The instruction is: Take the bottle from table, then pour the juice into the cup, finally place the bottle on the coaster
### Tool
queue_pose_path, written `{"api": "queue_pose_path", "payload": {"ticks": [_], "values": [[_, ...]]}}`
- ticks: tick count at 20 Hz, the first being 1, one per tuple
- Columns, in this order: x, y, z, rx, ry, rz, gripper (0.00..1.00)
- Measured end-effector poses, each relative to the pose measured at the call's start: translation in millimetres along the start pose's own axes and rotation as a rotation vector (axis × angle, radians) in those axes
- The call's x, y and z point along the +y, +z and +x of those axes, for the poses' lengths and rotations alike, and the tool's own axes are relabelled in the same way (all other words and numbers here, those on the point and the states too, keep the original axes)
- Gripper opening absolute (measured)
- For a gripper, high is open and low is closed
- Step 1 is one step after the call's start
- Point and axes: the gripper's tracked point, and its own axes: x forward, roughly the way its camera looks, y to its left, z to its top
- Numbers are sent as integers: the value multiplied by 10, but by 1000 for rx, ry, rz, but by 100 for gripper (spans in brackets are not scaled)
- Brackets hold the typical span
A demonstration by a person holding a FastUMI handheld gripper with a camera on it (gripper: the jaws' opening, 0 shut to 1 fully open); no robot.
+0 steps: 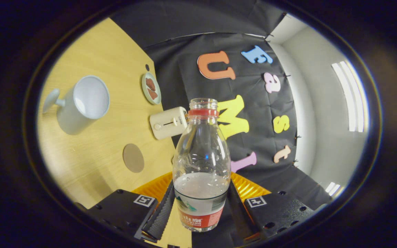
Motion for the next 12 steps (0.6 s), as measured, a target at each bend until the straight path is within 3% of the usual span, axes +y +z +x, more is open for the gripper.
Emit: {"api": "queue_pose_path", "payload": {"ticks": [12], "values": [[223, 92, 34, -4, 52, -167, 82]]}}
